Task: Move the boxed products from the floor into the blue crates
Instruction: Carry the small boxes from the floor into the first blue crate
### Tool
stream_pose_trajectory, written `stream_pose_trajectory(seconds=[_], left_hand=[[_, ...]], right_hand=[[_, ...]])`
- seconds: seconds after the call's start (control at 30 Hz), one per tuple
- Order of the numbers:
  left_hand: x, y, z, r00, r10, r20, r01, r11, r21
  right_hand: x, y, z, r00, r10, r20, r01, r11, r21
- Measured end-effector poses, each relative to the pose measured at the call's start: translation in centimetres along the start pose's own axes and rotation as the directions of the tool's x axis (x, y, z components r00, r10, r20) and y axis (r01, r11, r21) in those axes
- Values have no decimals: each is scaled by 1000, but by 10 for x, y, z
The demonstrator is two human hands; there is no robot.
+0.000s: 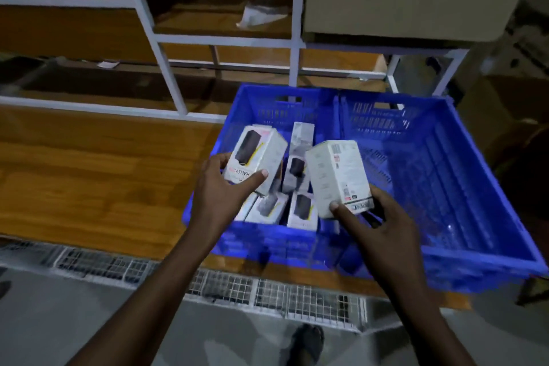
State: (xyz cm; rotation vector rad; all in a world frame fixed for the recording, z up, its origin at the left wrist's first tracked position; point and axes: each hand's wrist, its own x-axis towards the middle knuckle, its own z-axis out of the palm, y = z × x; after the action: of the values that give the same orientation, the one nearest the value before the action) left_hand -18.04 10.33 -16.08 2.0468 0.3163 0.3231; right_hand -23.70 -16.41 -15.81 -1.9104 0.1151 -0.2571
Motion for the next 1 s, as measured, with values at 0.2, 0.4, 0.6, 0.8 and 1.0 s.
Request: stream_pose_trajectory(seconds=[0.2,0.4,0.6,0.8,1.0], left_hand=[[74,-3,62,999,-45,15,42,987,152],[139,-6,104,998,-63,5,60,974,217],[207,-16,140,991,-119,58,103,967,232],[264,-28,152,991,-52,126,-22,852,524],[235,-19,125,982,70,175,-167,750,640]], right_hand=[[76,21,12,991,44,128,-39,998,-41],[123,24,27,990,112,84,-112,994,-6],[146,25,46,985,160,73,-159,987,-16],[163,14,72,978,208,25,-208,978,-33],[171,12,98,979,197,-46,-199,979,-44]])
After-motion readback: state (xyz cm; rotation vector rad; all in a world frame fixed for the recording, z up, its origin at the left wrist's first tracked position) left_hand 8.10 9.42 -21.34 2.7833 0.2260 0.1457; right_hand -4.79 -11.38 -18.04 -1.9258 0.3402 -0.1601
